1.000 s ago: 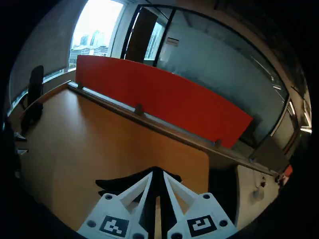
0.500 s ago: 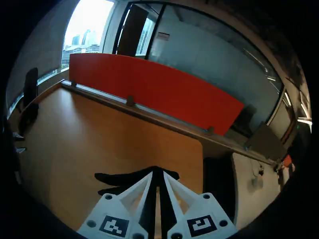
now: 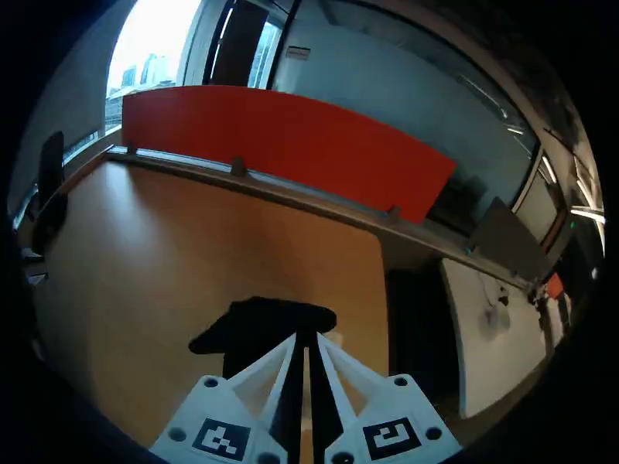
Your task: Fold towel
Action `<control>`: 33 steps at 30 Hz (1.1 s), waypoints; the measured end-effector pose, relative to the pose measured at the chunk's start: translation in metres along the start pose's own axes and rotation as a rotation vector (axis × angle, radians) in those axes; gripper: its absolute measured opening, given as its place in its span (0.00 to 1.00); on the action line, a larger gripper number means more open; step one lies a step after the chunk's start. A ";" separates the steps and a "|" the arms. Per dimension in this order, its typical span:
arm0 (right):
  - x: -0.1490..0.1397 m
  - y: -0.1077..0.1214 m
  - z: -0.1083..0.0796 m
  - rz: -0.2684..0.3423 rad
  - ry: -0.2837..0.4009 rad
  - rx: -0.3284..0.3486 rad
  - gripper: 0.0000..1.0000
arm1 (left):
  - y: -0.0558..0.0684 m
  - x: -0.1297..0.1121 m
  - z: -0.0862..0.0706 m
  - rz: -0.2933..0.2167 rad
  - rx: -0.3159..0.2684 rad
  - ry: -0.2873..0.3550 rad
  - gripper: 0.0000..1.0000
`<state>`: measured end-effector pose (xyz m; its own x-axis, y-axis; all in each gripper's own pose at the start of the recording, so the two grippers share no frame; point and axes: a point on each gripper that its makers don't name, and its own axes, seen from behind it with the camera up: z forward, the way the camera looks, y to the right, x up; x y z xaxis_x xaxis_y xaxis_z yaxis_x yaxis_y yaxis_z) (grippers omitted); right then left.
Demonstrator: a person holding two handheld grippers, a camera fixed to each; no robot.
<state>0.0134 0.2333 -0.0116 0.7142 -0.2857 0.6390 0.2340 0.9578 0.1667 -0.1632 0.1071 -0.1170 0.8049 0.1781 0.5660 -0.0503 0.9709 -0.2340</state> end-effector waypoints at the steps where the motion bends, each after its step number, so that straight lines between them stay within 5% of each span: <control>1: -0.004 0.000 0.000 0.002 -0.005 -0.001 0.04 | 0.000 0.000 0.000 0.001 0.000 0.000 0.94; 11: -0.028 0.003 -0.002 0.025 -0.034 -0.012 0.04 | 0.001 -0.001 -0.002 0.005 0.000 -0.001 0.94; 33: -0.129 0.021 0.013 0.109 -0.192 -0.053 0.04 | -0.003 0.000 -0.004 0.025 0.004 -0.007 0.94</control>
<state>-0.0827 0.2908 -0.0804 0.5995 -0.1649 0.7832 0.2007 0.9783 0.0523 -0.1610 0.1039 -0.1193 0.7995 0.2029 0.5654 -0.0726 0.9669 -0.2444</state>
